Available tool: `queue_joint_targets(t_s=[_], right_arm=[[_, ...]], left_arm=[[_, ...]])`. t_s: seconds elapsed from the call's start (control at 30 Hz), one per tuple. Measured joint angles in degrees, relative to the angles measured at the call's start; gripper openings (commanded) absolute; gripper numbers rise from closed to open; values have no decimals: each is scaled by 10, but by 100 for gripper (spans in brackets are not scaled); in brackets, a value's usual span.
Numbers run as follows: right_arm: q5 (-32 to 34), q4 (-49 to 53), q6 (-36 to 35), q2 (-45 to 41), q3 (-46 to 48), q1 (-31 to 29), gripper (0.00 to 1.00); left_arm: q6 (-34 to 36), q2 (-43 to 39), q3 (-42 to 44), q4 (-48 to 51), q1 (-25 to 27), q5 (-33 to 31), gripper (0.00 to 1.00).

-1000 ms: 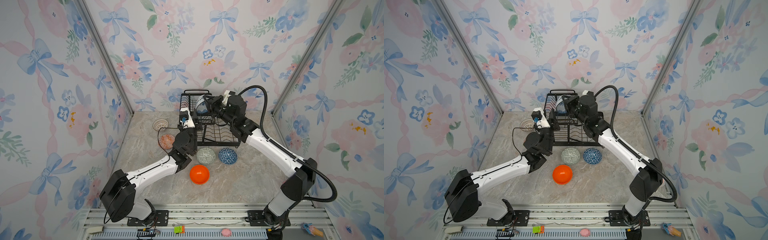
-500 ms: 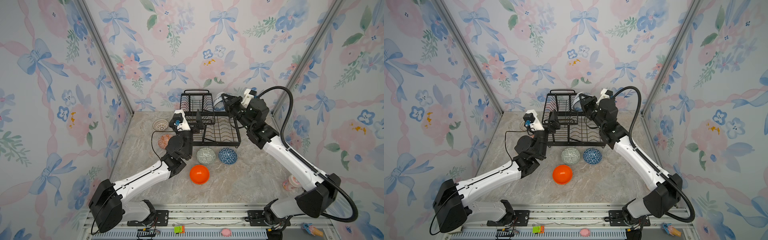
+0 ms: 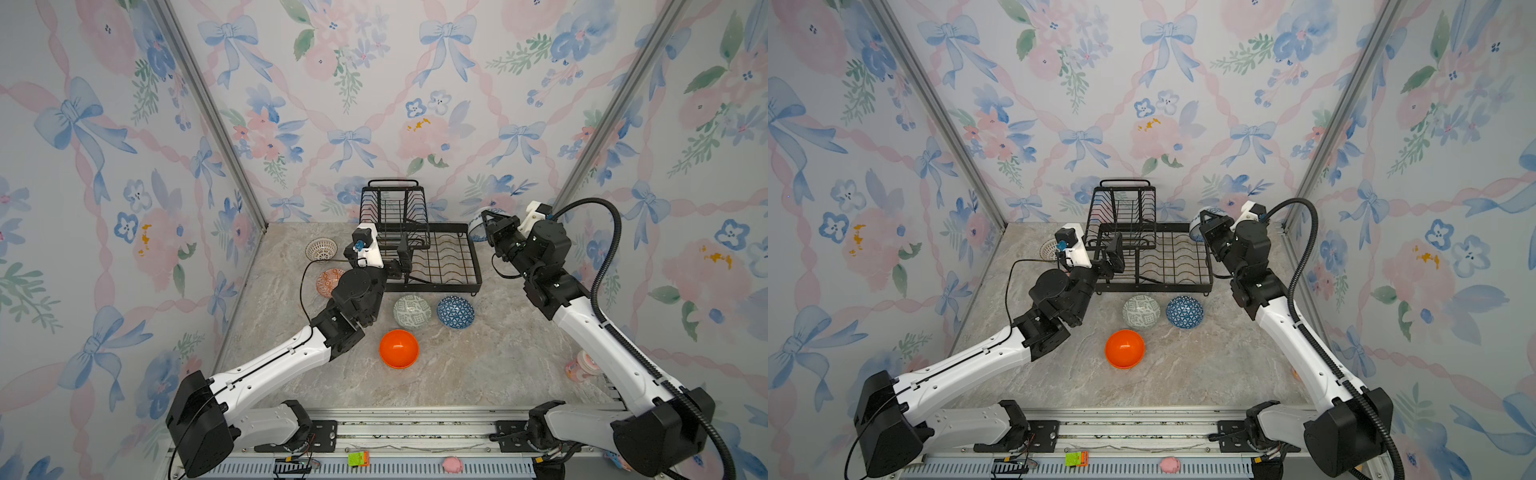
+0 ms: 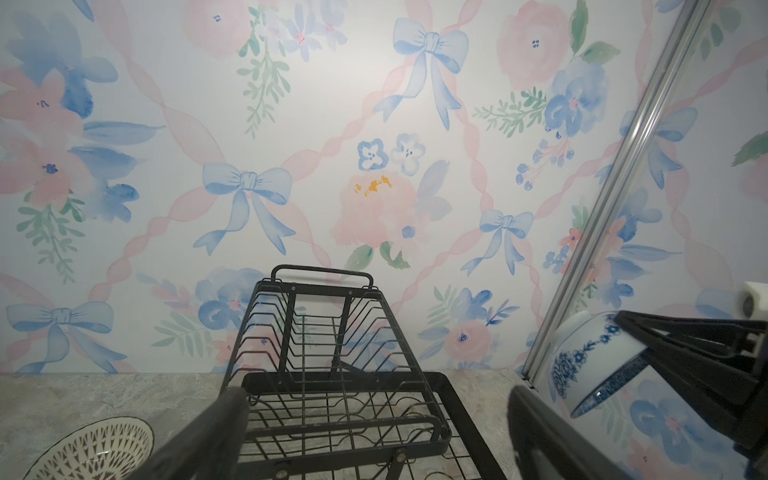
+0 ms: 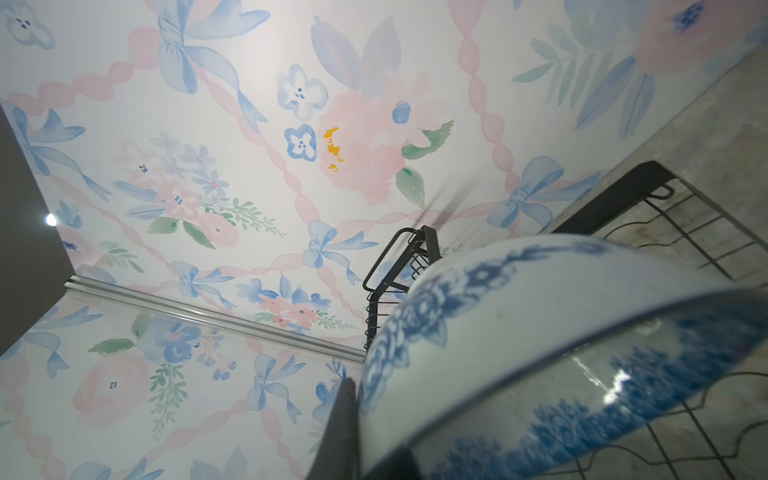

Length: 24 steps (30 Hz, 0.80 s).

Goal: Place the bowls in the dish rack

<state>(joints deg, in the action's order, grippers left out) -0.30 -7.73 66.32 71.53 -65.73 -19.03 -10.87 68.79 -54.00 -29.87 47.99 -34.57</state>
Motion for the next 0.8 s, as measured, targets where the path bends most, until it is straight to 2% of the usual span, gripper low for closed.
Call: queue_joint_targets(t_s=[0.23,0.57,0.8], right_arm=[[-23,-23,-15,31,43,10,0],[-66,-140,-7,147,74,17,0],[-80,-196,8,227,67,17,0]], left_arm=[[-35,-10,16,62,0,54,98],[-58,-12,50,101,0,74,98],[-46,20,49,103,0,89,98]])
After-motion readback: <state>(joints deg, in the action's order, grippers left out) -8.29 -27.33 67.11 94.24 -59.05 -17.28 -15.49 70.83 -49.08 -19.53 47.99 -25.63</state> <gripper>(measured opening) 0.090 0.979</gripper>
